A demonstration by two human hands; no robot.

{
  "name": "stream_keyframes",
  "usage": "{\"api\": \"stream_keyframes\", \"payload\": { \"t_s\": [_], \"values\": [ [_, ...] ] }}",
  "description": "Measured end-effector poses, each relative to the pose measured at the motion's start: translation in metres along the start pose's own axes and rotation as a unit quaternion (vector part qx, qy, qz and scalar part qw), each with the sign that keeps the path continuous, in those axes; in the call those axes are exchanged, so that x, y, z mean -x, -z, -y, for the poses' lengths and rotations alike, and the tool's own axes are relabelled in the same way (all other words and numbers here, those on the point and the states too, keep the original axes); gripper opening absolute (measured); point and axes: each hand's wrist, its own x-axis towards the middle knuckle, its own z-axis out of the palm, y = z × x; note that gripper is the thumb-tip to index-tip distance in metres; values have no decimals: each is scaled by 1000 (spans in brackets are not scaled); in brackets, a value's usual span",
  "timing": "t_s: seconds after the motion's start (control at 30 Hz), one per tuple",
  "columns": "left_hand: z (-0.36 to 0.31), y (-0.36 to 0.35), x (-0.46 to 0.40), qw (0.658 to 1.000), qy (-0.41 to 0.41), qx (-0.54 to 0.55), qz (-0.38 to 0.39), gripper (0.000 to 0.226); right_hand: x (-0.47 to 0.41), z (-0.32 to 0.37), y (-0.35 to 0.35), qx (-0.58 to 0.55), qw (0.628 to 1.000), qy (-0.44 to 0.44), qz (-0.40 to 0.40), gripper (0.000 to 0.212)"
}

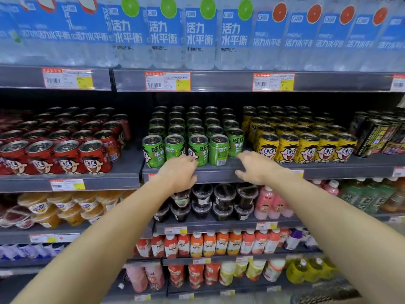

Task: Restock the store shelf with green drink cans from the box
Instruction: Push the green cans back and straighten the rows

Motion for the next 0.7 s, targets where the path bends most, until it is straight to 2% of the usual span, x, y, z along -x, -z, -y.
{"api": "stream_keyframes", "payload": {
  "t_s": [0.17,0.27,0.37,0.53,0.7],
  "values": [
    [2,13,-13,995,-64,-4,-82,28,-10,-15,21,-18,999,-10,-33,54],
    [5,20,-29,978,-120,-7,-168,33,-23,-26,33,-26,998,0,-59,52],
    [9,32,-49,971,-119,-11,-206,36,-39,-36,45,-38,996,7,-75,55],
    [8,53,-87,978,-80,8,-192,45,-71,-50,56,-50,996,14,-68,59],
    [9,60,-131,988,35,88,-121,38,-106,-64,64,-104,994,18,5,82]
  ]
}}
